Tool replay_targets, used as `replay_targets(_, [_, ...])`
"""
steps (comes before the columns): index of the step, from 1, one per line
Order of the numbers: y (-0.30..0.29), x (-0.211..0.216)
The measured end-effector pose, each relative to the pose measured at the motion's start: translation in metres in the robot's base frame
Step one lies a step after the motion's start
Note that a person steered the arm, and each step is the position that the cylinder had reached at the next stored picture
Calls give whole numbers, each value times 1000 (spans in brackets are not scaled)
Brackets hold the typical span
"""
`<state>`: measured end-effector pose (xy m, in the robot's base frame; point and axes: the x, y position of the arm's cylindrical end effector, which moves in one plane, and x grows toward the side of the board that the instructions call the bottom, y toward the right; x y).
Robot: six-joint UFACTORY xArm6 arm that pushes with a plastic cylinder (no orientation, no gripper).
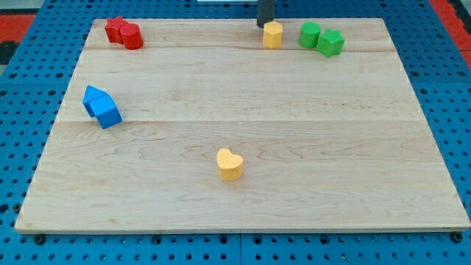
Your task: Push the yellow hexagon towards center right
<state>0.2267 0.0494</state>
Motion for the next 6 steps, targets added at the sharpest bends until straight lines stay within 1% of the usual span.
replay_targets(1, [3, 59])
replay_targets(2, [28, 65])
replay_targets(4, [12, 23])
replay_targets(5, [25, 1])
replay_targets(6, [53, 12])
